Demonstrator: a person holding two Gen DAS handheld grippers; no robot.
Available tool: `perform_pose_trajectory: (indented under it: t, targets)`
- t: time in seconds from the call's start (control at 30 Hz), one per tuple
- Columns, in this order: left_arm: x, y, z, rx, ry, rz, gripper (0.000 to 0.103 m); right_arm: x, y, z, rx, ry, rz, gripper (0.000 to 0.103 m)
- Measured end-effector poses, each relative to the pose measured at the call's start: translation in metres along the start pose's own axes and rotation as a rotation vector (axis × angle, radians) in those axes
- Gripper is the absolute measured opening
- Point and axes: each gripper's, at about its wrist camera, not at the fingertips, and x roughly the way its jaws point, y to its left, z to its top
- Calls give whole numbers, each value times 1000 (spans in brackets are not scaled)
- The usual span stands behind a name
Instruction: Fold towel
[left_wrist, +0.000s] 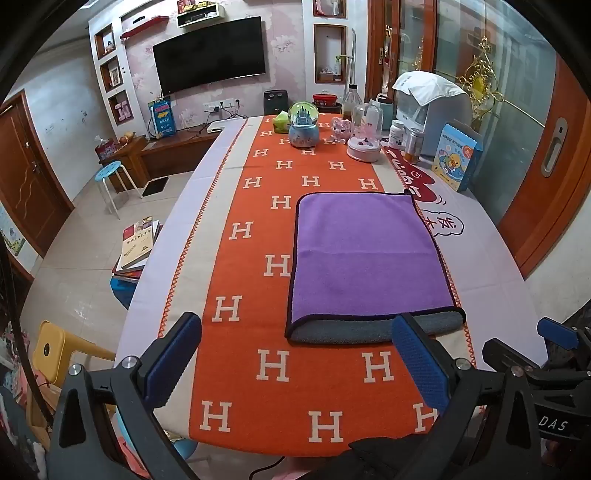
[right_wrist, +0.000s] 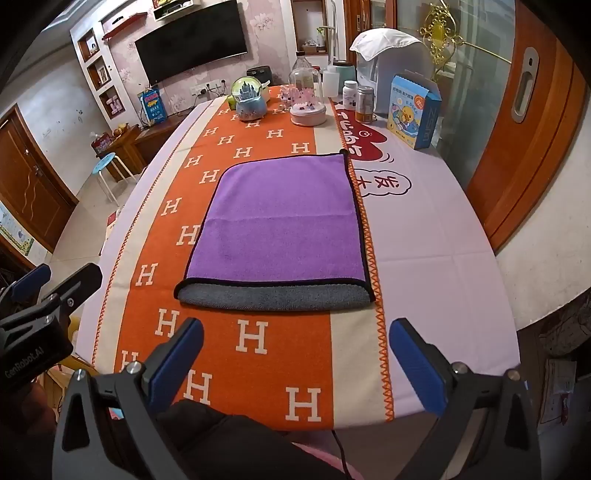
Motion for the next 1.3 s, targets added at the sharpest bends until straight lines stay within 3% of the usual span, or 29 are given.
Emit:
perform_pose_trajectory:
  t: [1.3]
  targets:
    - [10, -2, -2, 3, 21, 7, 102, 6, 4, 4, -8, 8, -14, 101]
